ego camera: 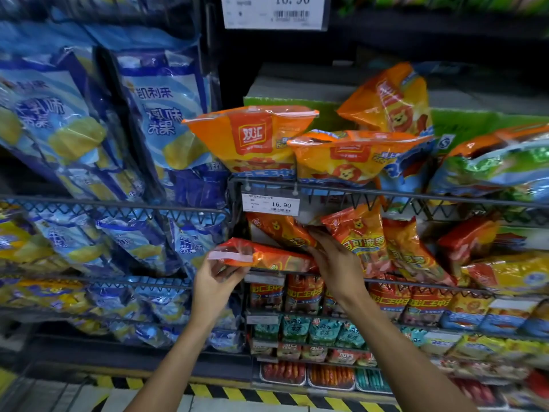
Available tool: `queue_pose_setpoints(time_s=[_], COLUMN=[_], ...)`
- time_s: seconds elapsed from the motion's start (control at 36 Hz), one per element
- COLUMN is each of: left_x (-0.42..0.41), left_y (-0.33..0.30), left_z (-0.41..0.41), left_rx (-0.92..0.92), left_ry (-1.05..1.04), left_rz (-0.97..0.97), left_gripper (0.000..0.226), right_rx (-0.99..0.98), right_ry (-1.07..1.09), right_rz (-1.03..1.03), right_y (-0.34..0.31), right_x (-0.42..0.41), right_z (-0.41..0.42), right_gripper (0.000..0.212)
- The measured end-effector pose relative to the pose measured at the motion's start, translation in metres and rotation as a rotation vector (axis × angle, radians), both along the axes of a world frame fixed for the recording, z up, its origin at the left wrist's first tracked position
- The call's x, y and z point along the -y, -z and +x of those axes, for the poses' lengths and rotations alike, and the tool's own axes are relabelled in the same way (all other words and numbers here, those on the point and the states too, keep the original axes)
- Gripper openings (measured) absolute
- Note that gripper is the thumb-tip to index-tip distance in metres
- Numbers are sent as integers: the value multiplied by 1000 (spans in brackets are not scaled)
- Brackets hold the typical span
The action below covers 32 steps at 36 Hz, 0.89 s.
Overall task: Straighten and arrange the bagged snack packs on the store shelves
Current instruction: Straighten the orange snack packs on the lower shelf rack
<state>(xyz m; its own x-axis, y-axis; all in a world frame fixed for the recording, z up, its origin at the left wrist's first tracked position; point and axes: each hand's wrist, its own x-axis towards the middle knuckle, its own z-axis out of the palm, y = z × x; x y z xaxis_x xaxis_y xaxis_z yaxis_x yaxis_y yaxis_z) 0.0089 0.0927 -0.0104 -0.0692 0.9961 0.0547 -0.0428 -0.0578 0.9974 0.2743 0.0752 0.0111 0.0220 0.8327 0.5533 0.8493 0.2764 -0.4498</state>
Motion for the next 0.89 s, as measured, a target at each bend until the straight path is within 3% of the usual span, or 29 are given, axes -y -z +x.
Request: queue_pose_setpoints(time_s=[0.19,0.31,0.44,0.61,0.72,0.89], left_x=[3,3,1,1,10,19], left_y=[-7,-6,-8,-11,-14,-17], left_z=[5,7,6,7,21,47], left_rx=[-1,-32,-92,-179,-44,279], left_ry=[-15,-19,6,-14,-110,-208], left_rz=[33,53,54,81,90,55], left_gripper=[43,43,46,47,47,44], right_rx=[13,21,86,31,-63,-20], right_ry=[-10,-141,-49,8,-5,30], right_rz=[8,120,-3,71,19,-39], right_y=[2,1,7,8,6,5], right_x=[10,27,32,21,19,30], right_z=[0,-13,-35,-28,-22,-28], right_gripper=[41,39,61,26,26,64])
